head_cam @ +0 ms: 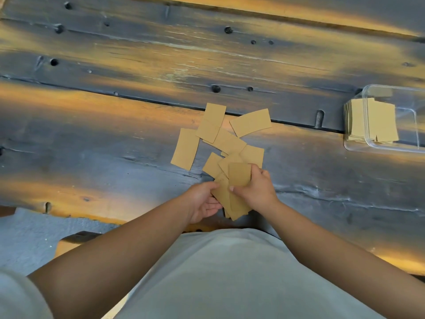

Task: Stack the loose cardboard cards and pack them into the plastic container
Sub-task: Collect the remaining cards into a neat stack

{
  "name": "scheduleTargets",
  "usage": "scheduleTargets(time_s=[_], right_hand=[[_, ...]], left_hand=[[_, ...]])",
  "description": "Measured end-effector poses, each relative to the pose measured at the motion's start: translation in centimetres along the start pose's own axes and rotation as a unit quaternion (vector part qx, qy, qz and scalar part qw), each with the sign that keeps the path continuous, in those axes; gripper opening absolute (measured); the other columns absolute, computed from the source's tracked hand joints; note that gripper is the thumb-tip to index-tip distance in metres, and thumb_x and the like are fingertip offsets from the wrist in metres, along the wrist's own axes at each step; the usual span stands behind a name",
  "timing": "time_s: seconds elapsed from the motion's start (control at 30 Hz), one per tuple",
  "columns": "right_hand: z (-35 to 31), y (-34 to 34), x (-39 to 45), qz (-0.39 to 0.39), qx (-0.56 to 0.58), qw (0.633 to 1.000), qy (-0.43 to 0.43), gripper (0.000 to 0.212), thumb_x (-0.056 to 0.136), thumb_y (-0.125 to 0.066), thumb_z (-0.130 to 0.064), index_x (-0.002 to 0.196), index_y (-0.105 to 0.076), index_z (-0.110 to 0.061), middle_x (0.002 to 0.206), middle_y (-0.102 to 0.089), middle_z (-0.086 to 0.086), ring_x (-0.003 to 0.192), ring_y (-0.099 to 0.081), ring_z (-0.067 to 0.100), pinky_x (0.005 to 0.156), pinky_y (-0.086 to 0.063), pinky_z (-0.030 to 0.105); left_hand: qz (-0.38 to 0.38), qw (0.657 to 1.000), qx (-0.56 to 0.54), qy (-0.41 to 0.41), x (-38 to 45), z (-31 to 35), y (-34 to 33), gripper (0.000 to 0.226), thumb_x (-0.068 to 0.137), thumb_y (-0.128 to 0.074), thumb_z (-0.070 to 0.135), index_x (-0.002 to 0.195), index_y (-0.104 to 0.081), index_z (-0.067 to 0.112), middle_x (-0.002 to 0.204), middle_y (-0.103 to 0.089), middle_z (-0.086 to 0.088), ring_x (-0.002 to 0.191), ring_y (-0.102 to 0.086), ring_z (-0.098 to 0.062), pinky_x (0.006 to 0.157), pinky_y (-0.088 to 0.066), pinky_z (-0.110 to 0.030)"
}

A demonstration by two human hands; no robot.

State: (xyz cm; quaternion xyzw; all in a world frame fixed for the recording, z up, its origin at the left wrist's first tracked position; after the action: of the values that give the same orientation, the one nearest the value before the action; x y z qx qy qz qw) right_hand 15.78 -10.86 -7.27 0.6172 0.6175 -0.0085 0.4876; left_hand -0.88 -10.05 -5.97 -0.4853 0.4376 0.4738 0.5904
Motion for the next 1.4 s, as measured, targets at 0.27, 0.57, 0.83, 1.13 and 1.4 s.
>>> scheduleTargets(time_s=[0.27, 0.57, 0.83, 1.13, 1.4], right_hand=[[-0.1, -1.0, -0.8, 0.029, -0.038, 0.997, -0.060, 0.067, 0.070, -0.079, -0.036, 0.126, -0.043, -0.030, 0.125, -0.028, 0.002, 0.117, -0.033, 0.029, 0.090, -0.038, 0.031], [-0.8, -0.5, -0.5, -0.019, -0.084, 0.994, -0.064, 0.098, 0.064, -0.083, -0.040, 0.141, -0.022, -0.031, 0.130, -0.032, 0.005, 0.111, -0.050, 0.029, 0.082, -0.049, 0.038], [-1.1, 0.2, -0.2, -0.016, -0.141, 0.989, -0.045, 0.098, 0.059, -0.084, -0.047, 0.134, -0.024, -0.030, 0.142, -0.015, -0.004, 0.106, -0.055, 0.027, 0.079, -0.053, 0.041], [-1.4, 0.1, 0.7, -0.081, -0.089, 0.991, -0.060, 0.069, 0.056, -0.084, -0.049, 0.103, -0.039, -0.024, 0.105, -0.047, 0.001, 0.101, -0.048, 0.025, 0.071, -0.045, 0.036], [-0.7, 0.7, -0.2, -0.002, -0.037, 0.999, -0.032, 0.058, 0.066, -0.082, -0.043, 0.096, -0.036, -0.026, 0.080, -0.050, -0.010, 0.076, -0.051, 0.017, 0.048, -0.032, 0.028]], left_hand=[[0.019, 1.000, -0.017, -0.011, -0.4, -0.3, -0.4, 0.034, 0.096, -0.050, 0.031, 0.122, -0.056, 0.008, 0.112, -0.065, -0.020, 0.102, -0.063, -0.028, 0.084, -0.051, -0.034], [0.058, 0.991, -0.092, -0.073, -0.4, -0.3, -1.0, 0.032, 0.094, -0.053, 0.017, 0.124, -0.056, 0.005, 0.120, -0.060, -0.016, 0.109, -0.060, -0.030, 0.093, -0.051, -0.036], [0.071, 0.991, -0.093, -0.061, -1.4, 0.2, -2.0, 0.018, 0.094, -0.051, 0.022, 0.109, -0.055, 0.014, 0.097, -0.059, -0.004, 0.103, -0.059, -0.028, 0.074, -0.049, -0.035], [0.052, 0.991, -0.115, -0.048, -1.2, 1.4, -1.7, 0.007, 0.095, -0.055, 0.024, 0.094, -0.052, 0.019, 0.093, -0.048, -0.002, 0.092, -0.056, -0.026, 0.081, -0.046, -0.036], [0.004, 0.997, -0.060, -0.049, -1.4, 1.9, -0.7, 0.017, 0.096, -0.053, 0.028, 0.108, -0.048, 0.018, 0.110, -0.053, -0.003, 0.087, -0.059, -0.028, 0.072, -0.050, -0.036]])
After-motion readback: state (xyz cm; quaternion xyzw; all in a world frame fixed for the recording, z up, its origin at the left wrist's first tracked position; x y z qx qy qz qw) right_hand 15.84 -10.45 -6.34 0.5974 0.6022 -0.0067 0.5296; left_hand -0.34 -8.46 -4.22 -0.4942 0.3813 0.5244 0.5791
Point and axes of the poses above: each hand's wrist, its own x-axis towards the middle knuckle, its own y-axis out of the back of the hand, z = x × y, the point moved 2 cm from there along x, towards the middle knuckle
